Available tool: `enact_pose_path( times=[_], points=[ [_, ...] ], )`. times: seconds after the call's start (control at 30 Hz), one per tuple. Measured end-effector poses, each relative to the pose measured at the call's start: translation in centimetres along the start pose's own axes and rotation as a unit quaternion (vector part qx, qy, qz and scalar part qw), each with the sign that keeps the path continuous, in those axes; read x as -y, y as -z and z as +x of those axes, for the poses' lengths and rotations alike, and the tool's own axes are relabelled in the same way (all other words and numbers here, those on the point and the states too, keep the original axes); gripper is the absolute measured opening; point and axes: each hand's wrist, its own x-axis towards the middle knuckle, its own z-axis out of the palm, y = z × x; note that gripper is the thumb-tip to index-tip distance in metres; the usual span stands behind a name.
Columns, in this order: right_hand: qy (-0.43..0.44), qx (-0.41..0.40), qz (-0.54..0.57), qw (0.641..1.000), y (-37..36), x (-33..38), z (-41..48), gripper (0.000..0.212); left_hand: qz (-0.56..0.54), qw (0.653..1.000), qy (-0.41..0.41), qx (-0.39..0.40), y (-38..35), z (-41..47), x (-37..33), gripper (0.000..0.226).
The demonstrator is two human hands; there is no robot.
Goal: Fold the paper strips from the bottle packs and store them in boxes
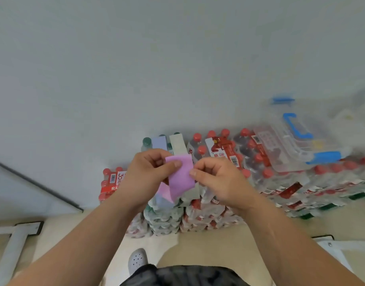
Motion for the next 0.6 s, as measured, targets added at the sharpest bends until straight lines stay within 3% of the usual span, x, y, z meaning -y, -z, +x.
enact_pose_path(
  times=[0.33,0.47,0.6],
  points=[
    [-0.026,-0.023,-0.041,0.999,8.6,-2.9,-1.4,0.012,0.022,0.999,0.047,0.008,-9.8,2.0,0.7,0.013],
    [-0.093,-0.055,-0.136,0.985,10.4,-6.3,1.4,0.022,0.091,0.991,0.102,0.016,-11.4,5.5,4.0,0.013],
    [-0.161,-0.055,-0.161,0.972,11.0,-9.5,4.3,0.02,0.117,0.983,0.138,-0.023,-12.4,9.4,7.2,0.013]
  ],
)
